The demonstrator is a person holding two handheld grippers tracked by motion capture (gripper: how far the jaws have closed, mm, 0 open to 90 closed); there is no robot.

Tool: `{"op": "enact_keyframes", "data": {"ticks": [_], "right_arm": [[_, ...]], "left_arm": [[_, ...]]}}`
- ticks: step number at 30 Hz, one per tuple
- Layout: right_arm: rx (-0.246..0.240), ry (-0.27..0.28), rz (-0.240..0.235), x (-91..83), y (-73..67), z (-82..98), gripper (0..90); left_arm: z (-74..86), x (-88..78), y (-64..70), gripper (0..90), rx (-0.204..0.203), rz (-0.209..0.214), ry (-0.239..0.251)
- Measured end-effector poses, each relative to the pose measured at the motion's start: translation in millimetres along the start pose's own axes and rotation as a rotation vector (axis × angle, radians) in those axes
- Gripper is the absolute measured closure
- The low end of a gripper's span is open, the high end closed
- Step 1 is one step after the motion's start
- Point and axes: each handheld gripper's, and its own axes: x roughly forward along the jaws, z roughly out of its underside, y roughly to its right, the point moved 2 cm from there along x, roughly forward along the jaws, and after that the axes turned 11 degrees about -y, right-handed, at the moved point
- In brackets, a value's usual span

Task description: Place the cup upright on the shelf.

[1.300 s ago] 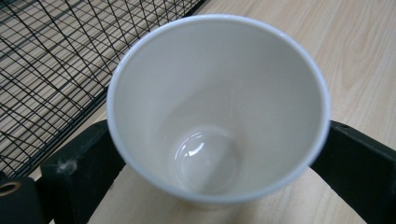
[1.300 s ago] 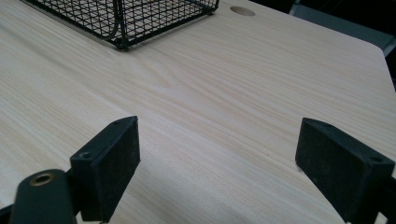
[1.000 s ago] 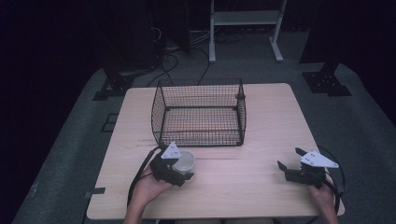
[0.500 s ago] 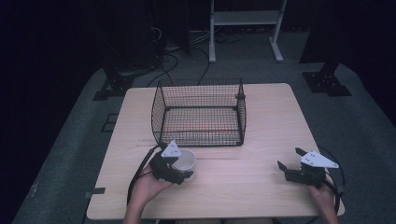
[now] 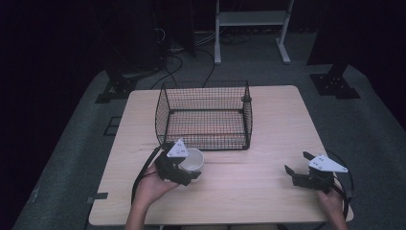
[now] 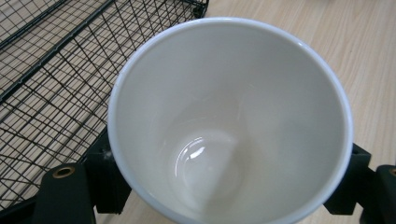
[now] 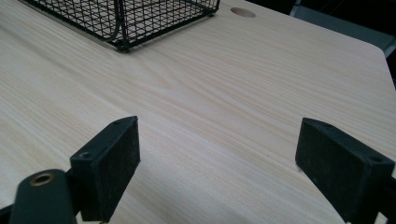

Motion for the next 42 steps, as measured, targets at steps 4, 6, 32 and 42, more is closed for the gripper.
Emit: {"op": "enact_keyframes", "data": {"ticks": [4, 6, 32, 42], "right_arm": [[0.002, -0.001, 0.001, 0.0, 0.3, 0.0, 13.1], [0.004, -0.001, 0.001, -0.1, 0.4, 0.0, 13.1], [0.005, -0.005, -0.001, 0.2, 0.6, -0.1, 13.1], [0.005, -0.007, 0.002, 0.3, 0.4, -0.2, 13.1]], "left_arm": [[-2.9, -0.6, -2.4, 20.8, 0.002, 0.017, -0.004], [-4.8, -2.1, -2.9, 20.9, 0.011, 0.018, -0.007], [-40.4, -24.7, -14.8, 21.0, 0.076, 0.022, -0.034], [-48.1, -34.2, -22.2, 21.0, 0.078, 0.035, -0.038]]}}
